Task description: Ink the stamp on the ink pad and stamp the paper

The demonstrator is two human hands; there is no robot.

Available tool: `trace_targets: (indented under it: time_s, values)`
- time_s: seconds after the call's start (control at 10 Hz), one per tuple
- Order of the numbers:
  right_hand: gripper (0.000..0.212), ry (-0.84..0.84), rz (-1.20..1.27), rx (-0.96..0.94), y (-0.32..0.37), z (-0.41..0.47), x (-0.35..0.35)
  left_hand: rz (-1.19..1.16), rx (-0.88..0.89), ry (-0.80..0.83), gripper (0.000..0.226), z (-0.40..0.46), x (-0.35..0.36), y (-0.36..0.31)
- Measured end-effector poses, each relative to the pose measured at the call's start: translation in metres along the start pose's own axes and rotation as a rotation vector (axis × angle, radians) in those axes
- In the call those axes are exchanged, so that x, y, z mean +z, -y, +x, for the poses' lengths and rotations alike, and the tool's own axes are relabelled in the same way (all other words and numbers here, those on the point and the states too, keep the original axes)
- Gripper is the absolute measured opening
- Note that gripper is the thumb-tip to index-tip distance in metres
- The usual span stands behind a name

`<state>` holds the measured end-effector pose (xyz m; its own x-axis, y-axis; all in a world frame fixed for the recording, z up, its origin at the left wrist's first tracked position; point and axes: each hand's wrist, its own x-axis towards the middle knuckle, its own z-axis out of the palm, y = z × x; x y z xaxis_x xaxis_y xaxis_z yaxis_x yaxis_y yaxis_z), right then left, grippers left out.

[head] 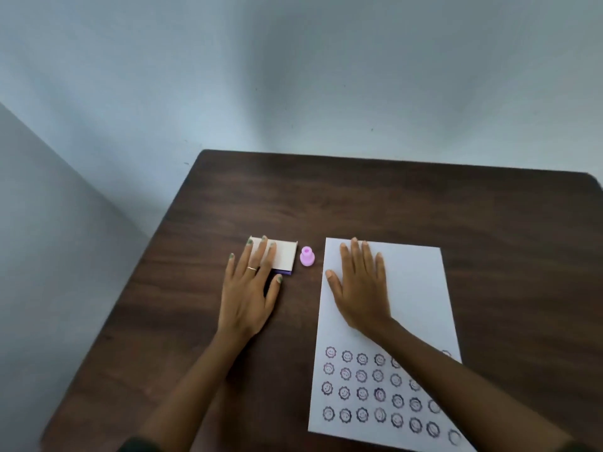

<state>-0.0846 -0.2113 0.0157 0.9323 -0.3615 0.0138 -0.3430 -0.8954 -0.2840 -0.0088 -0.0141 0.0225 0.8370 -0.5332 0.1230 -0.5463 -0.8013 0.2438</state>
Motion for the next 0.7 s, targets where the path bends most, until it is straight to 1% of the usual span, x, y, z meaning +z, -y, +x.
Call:
trace_targets:
  time_s: [0.1, 0.2, 0.3, 0.4, 0.6, 0.7]
  values:
    - [0.060, 0.037, -0.004, -0.009, -0.004, -0.003, -0.014, 0.055, -0.020, 0.061, 0.060, -0.006, -0.010, -0.005]
    - [0.060, 0.014, 0.032, 0.112, 0.006, -0.013, -0.033, 0.077, -0.044, 0.110, 0.060, -0.018, -0.023, -0.017]
    - [0.061, 0.053, 0.062, 0.207, 0.020, -0.022, -0.048, 0.035, -0.039, 0.126, 0.060, -0.024, -0.039, -0.038]
    - [0.060, 0.059, 0.042, 0.182, 0.027, -0.029, -0.063, 0.017, -0.050, 0.118, 0.059, -0.024, -0.054, -0.053]
    - [0.061, 0.034, -0.074, 0.088, 0.034, -0.023, -0.087, 0.047, 0.009, 0.105, 0.058, -0.009, -0.074, -0.058]
    - [0.061, -0.009, -0.107, 0.052, 0.037, -0.014, -0.097, 0.061, 0.055, 0.060, 0.057, 0.011, -0.085, -0.062]
